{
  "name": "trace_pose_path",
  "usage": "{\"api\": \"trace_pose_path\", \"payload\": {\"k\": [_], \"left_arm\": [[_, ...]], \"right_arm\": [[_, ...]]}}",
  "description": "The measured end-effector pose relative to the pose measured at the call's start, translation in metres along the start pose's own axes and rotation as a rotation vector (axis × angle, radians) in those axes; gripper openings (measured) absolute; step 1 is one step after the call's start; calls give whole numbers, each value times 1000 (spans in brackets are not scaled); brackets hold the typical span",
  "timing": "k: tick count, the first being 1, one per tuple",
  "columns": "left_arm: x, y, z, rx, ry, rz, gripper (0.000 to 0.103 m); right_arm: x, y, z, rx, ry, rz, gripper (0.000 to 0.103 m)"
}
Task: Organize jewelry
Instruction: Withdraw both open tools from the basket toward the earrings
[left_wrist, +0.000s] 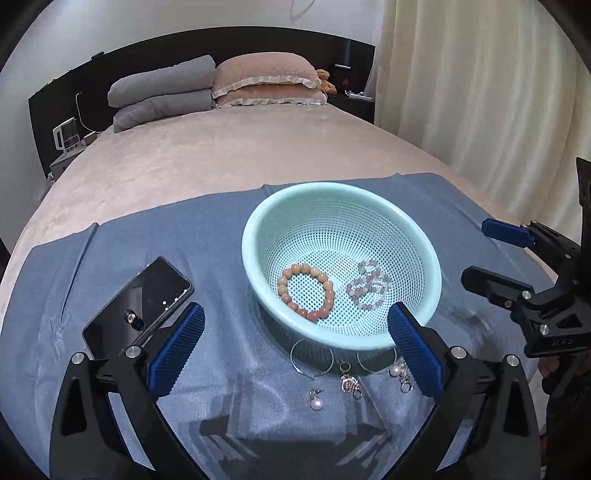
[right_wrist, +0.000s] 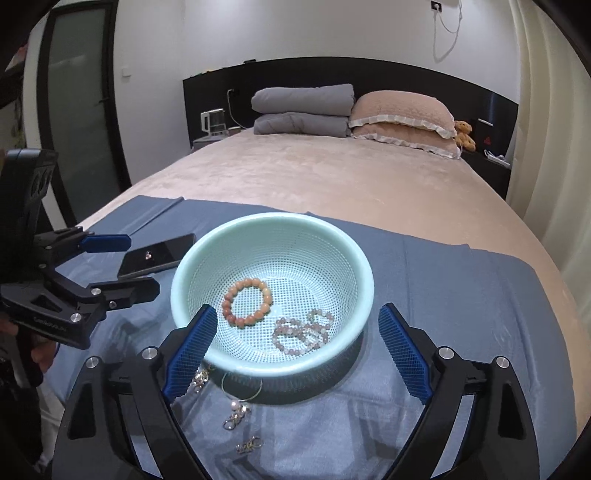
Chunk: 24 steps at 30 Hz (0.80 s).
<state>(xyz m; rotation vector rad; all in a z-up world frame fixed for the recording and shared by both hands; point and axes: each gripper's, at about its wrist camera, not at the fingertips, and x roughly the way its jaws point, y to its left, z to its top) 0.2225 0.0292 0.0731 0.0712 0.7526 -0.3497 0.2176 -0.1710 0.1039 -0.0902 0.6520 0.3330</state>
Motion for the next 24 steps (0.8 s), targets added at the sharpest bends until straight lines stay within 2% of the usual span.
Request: {"api": "trace_pose_path", "payload": {"k": [3,8,15,20,22,24], "left_arm": [[6,0,-19,-19,18,-42,97],[16,5,-51,-41,45,-70,97],[27,-3,-89,34,44,-42,97],[37,-6,-100,51,50,-27,97],[39,-5,-100,50,47,-26,94],[42,-5,-99,52,55,-18,87]], "right_arm": [[-3,-2,-19,-1,-5,20,85],[-3,1,-58,-60,-16,22,85],[8,-2,-87,-31,-6,81,85],[22,15,-93,-83,31,105,75],[25,20,-96,-97,40,110,71],[27,25,-104,-105,55,117,66]]}}
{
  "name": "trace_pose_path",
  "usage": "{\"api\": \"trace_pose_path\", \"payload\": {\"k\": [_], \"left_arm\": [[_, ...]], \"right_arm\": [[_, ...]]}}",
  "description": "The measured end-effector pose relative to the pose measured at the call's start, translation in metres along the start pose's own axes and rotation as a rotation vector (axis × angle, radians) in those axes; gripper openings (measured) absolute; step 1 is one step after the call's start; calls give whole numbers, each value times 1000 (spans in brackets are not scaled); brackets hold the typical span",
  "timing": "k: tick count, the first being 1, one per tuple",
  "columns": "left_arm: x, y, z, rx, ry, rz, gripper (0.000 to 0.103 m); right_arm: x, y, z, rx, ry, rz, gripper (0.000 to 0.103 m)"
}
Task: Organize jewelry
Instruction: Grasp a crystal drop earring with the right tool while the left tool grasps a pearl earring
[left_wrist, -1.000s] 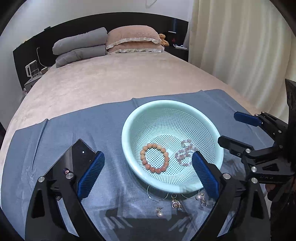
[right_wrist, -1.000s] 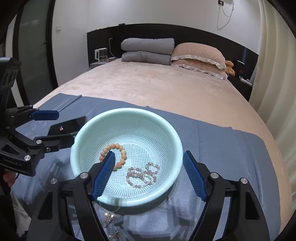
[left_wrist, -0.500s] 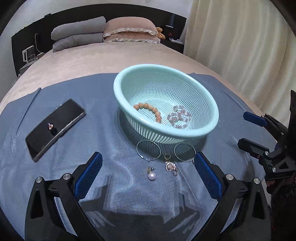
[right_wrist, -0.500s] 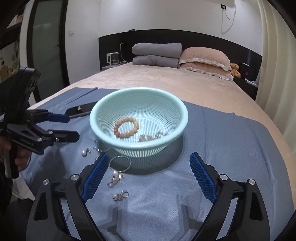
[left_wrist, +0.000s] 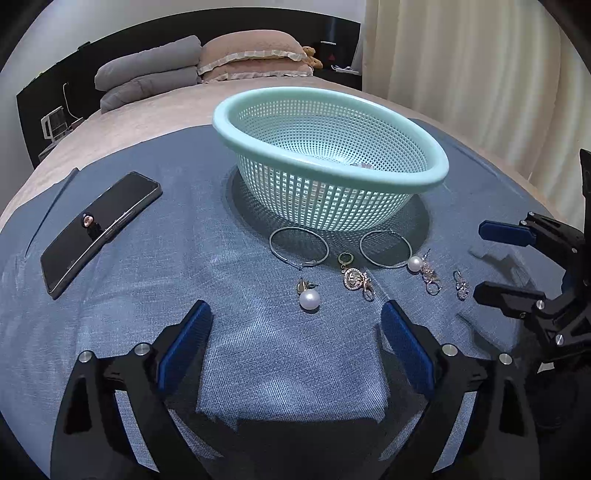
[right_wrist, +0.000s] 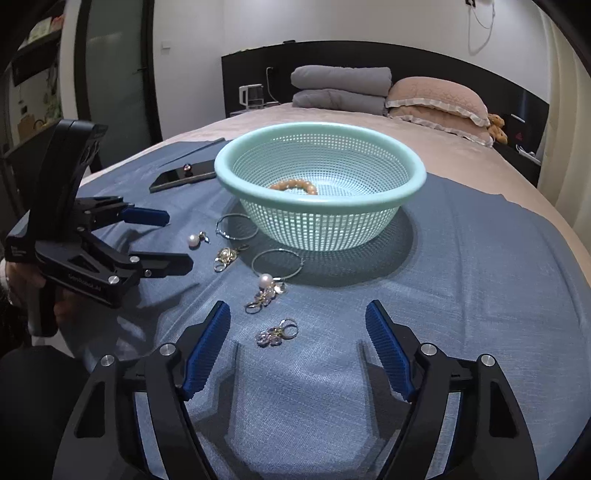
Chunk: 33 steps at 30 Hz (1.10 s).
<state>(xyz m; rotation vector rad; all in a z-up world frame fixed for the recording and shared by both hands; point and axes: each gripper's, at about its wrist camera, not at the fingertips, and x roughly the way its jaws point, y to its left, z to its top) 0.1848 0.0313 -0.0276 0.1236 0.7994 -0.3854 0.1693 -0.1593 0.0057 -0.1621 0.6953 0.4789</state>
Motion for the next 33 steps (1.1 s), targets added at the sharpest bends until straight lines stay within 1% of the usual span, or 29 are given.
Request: {"api": "trace_pose_path", "payload": {"k": [2,4,5,6,7,8,9,10,12,14,15,17,22,26,30,32,33], "left_arm": [[2,0,0,9,2,11,83],[2,-1,0,19,3,21,78],[2,-1,-1,23,4,29,73],[1,-1,-1,25,4,34,67],[1,0,-2,24,5,33,64],[0,2,-2,21,7,31,57],[0,3,-1,15,11,26,50],[0,4,-1,9,14,21,46],[-1,6,1,-5,21,4,22],[0,6,2,-12,37,-15,8],[0,4,2,-5,44,-15,5],[0,1,2,3,46,-15,4],[-4,1,1,-21,55,-43,3],[-9,2,2,-20,38,-12,3],[-12,7,5,-21,27,-11,3],[-11,10,9,-18,32,-23,7],[-10,11,10,-22,34,-31,13]], "right_arm": [[5,4,-3,-11,20,1,61],[8,6,-5,-18,37,4,53],[10,7,-7,-21,45,5,50],[11,7,-8,-23,55,3,42],[12,7,-9,-24,62,3,36],[12,8,-10,-25,62,5,33],[11,9,-10,-28,62,8,23],[10,11,-11,-32,63,5,16],[10,13,-12,-37,64,-2,14],[9,13,-12,-41,66,-7,14],[8,14,-12,-45,66,-10,14],[6,15,-13,-50,68,-13,13],[-3,11,-14,-39,68,-18,13],[-8,7,-14,-25,60,-22,13],[-13,7,-14,-27,53,-22,13],[-13,8,-13,-32,52,-23,13],[-13,9,-13,-32,52,-22,13]]}}
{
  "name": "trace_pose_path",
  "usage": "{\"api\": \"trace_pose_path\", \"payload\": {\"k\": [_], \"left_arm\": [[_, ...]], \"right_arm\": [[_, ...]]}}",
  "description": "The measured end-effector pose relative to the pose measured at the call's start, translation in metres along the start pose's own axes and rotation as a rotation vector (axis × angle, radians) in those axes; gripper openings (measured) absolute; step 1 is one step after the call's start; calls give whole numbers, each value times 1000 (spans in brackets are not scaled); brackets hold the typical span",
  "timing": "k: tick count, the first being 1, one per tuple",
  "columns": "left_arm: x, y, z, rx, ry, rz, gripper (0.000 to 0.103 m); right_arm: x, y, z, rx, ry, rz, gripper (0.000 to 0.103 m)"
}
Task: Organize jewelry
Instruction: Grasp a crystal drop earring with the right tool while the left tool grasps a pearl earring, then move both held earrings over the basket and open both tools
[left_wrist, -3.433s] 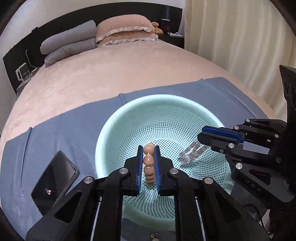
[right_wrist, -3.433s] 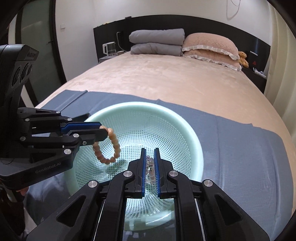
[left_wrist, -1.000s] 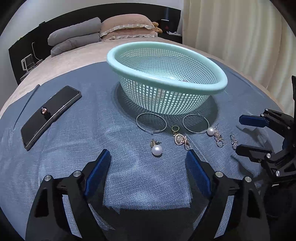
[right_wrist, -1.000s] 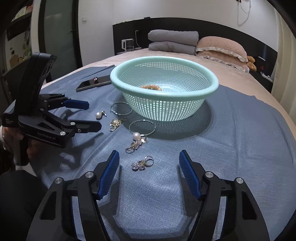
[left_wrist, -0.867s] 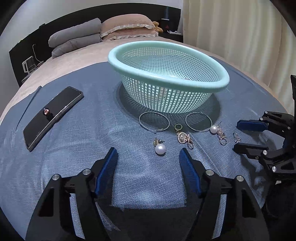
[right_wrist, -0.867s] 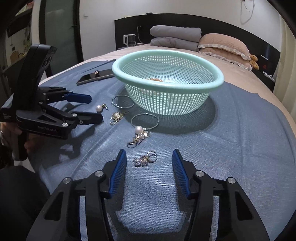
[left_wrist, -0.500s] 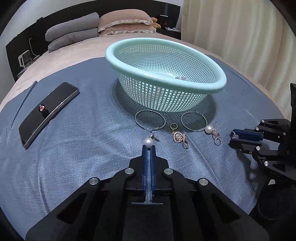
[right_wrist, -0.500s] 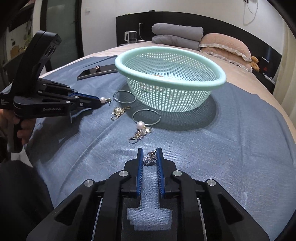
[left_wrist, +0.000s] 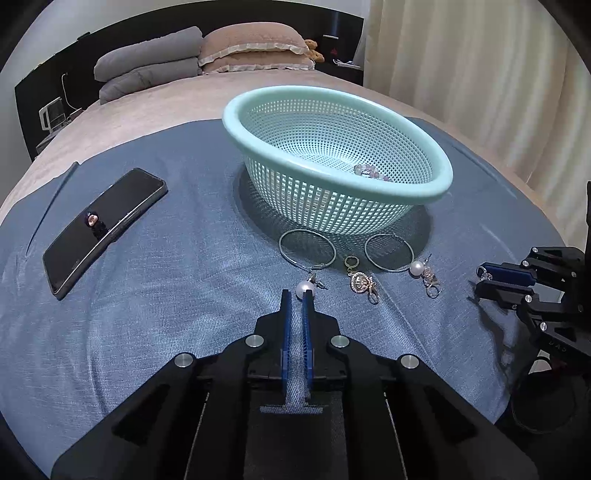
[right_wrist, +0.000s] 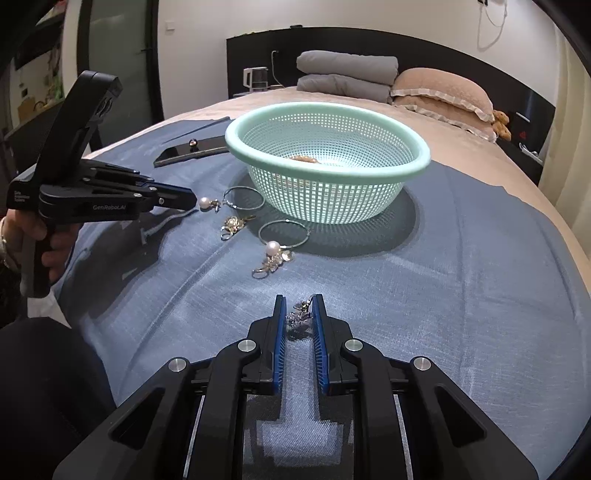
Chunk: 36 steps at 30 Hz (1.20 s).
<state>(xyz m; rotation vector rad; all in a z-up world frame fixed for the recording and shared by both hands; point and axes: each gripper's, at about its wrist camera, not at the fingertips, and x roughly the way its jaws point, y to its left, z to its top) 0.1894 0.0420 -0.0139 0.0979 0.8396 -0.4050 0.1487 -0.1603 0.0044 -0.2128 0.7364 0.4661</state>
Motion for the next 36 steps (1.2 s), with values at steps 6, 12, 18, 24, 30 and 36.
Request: {"api": "trace_pose_path", "payload": {"k": [6,12,18,24,30,36], "left_arm": [[3,-2,7,-1,-3,-3,37],[16,-5,10,10,25,5,12],[5,-1,8,-22,8,-1,12],[-20,0,15,-6,-16,-6,12],[-51,0,41,21,-68,7,12],[-58,-16,76,97,-107,50,12]], "right_arm": [[-2,0,0,2,-4,-10,13],[-4,-2,0,16,-7,-16,14],[-11,-5,1,26,-29,-33,14],[-21,-7,13,18,-63,-50,14],[-43,-12,45,-19,-144,-103,14],[-51,-15,77,-43,-214,-119,14]]}}
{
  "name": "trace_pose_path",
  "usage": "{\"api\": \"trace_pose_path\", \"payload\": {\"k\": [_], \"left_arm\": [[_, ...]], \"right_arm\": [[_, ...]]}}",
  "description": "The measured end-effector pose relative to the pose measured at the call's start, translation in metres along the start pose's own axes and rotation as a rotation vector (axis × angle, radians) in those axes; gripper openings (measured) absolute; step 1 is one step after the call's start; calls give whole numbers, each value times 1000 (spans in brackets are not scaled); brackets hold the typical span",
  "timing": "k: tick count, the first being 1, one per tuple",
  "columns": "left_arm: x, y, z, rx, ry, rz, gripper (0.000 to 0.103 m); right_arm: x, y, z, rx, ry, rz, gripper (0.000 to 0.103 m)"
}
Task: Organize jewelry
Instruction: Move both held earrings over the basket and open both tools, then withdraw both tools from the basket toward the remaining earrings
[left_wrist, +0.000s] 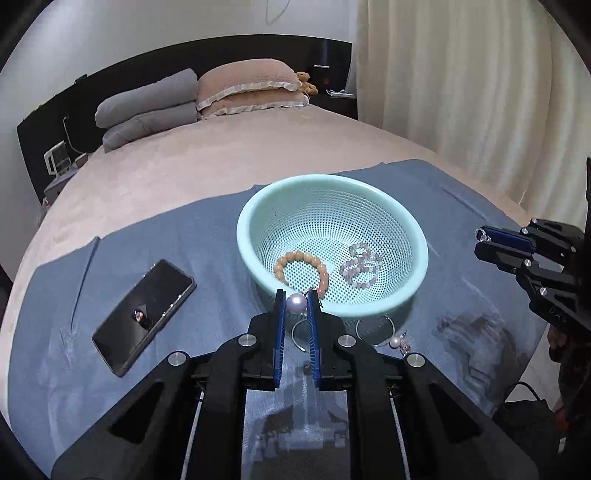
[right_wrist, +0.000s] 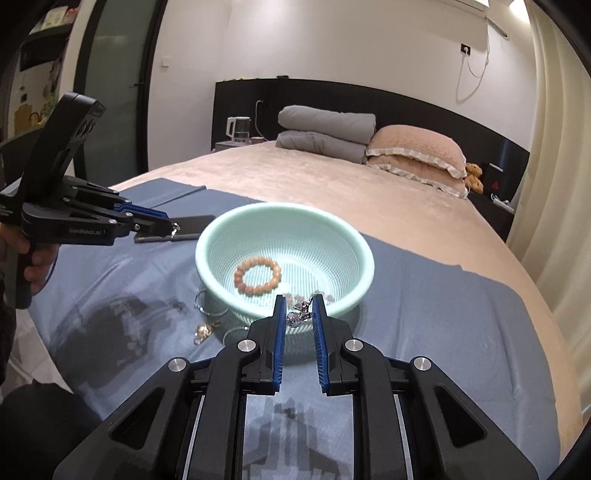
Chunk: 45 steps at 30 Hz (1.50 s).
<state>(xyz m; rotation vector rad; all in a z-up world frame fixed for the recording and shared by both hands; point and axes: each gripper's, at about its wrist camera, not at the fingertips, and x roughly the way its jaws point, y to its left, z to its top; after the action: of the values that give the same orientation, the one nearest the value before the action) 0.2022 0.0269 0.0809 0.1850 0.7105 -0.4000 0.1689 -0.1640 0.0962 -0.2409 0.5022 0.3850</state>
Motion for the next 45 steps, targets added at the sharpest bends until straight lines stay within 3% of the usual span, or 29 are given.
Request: {"api": "trace_pose_path", "payload": {"k": [5,16,31,34,37,41,45], "left_arm": [[19,-15,14,68,19,-11,12],[74,-12,4,3,81,-86,12],[77,-9,0,-7,79,-106,15],[74,-8,1,-13,73,-120,19],[65,-8,0,-8,54,-121,30],[47,-7,-4,5,11,-142,50],[28,-8,-17,24,-35,-186,72]], "right_arm": [[10,0,15,-21,-31,-7,14],[70,-9,0,25,62,25,14],[84,-21,-12,58,79,38,16],[82,-21,-13,55,71,26,29],[74,-24,-14,61,44,24,35],[59,-23,-15,50,-16,34,44],[42,-16,-22,19,-64,69,67]]}}
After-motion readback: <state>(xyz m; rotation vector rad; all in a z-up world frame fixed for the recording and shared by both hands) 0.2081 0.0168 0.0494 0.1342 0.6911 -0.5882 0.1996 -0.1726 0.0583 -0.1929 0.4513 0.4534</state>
